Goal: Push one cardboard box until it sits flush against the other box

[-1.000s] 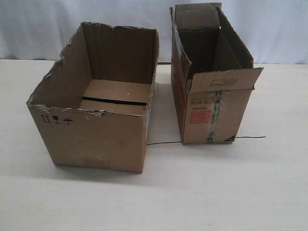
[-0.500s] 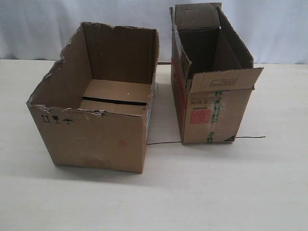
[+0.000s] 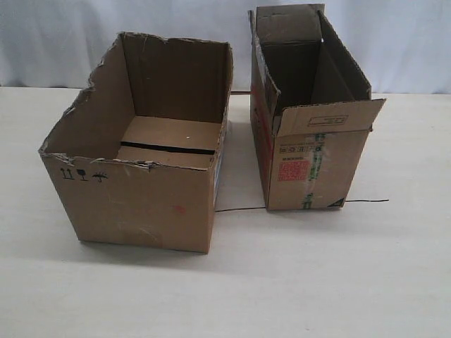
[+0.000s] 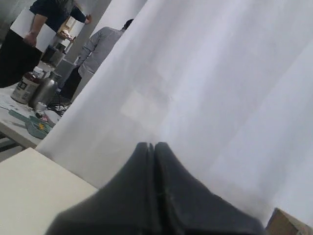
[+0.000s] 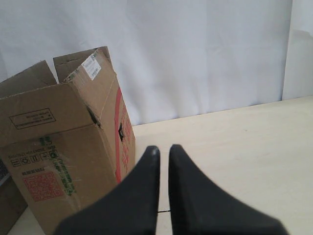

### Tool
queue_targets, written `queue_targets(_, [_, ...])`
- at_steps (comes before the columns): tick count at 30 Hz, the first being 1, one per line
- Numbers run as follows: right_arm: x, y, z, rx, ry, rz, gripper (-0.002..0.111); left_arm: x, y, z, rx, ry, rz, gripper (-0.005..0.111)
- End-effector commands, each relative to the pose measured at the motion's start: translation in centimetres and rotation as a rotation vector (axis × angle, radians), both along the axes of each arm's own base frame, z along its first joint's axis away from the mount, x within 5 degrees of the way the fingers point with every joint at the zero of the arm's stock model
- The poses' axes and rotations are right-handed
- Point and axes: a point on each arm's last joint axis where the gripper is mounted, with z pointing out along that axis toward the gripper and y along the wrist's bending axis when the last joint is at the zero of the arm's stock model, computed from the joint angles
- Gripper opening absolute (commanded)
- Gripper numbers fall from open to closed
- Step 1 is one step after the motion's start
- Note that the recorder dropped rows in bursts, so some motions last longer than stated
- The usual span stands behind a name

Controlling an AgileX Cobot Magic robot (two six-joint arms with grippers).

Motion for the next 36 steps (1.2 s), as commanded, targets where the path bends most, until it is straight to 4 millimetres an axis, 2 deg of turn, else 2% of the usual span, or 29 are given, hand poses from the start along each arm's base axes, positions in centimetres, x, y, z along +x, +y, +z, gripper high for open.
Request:
queue_targets(1, [0.0, 0.0, 0.0, -0.005, -0.007, -0.005, 0.005, 0.1, -0.1, -0.4, -0.094, 0.023, -0.03, 0.0])
queue_targets(4, [0.0, 0.1, 0.0, -0.003, -0.007, 0.013, 0.005, 0.2, -0.3, -1.0, -0.12, 0.094, -0.057, 0.0])
queue_targets(8, [0.0, 0.2, 0.0, -0.003, -0.007, 0.03, 0.005, 0.3, -0.1, -0.7, -0.146, 0.064, -0.043, 0.0])
queue_targets(11, [0.0, 0.2, 0.0, -0.003, -0.007, 0.03, 0.005, 1.3, -0.2, -0.6, -0.085, 0.188, -0.044, 0.0])
queue_targets(15, [0.0, 0.2, 0.0, -0.003, -0.007, 0.03, 0.005, 3.8, -0.1, 0.2, -0.061, 0.349, -0.047, 0.0])
queue_targets(19, [0.0, 0.2, 0.0, -0.003, -0.007, 0.03, 0.005, 5.7, -1.4, 2.6, 0.184, 0.364, -0.163, 0.0])
queue_targets(23, [0.0, 0.2, 0.0, -0.003, -0.007, 0.03, 0.005, 7.3, -2.6, 4.1, 0.324, 0.566, -0.274, 0.0])
queue_targets(26, [0.0, 0.2, 0.0, -0.003, -0.007, 0.03, 0.005, 7.5, -3.0, 4.8, 0.469, 0.721, -0.339, 0.0])
queue_targets(31, [0.0, 0.2, 0.0, -0.003, -0.007, 0.03, 0.005, 6.6, -4.3, 3.8, 0.296, 0.746, -0.466, 0.0])
queue_targets(36, [0.0, 0.2, 0.0, -0.003, -0.007, 0.03, 0.005, 5.3, -5.8, 0.7, 0.286, 0.804, -0.63, 0.0])
